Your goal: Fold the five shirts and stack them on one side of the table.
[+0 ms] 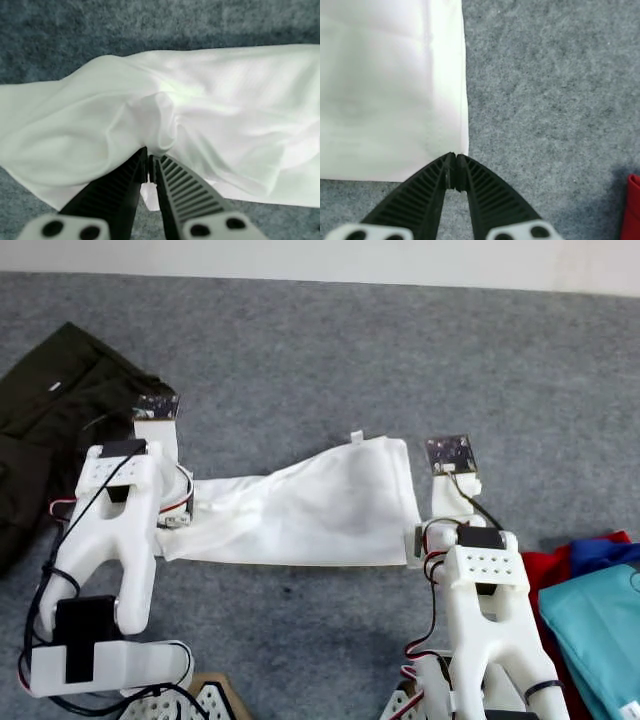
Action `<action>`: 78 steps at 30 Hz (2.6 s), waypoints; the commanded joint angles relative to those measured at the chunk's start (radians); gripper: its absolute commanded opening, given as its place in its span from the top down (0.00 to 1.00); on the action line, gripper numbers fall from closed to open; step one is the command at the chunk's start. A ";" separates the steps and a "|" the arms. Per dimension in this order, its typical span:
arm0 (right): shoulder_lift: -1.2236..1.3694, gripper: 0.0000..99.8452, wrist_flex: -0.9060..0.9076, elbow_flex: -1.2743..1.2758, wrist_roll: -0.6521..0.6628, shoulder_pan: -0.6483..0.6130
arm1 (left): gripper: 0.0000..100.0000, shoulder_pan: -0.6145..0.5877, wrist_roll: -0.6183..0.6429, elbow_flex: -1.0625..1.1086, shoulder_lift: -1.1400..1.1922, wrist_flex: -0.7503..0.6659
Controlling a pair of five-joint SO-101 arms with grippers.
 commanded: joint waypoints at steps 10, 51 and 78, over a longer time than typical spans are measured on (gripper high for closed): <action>-0.002 0.98 -0.015 -0.018 -0.002 0.008 | 0.99 -0.007 -0.011 -0.051 -0.225 0.192; -0.004 0.98 -0.016 -0.018 0.000 0.010 | 0.89 -0.081 0.078 -0.746 0.378 0.150; -0.004 0.98 -0.059 0.013 0.000 0.005 | 0.99 -0.077 0.081 -1.030 0.677 0.532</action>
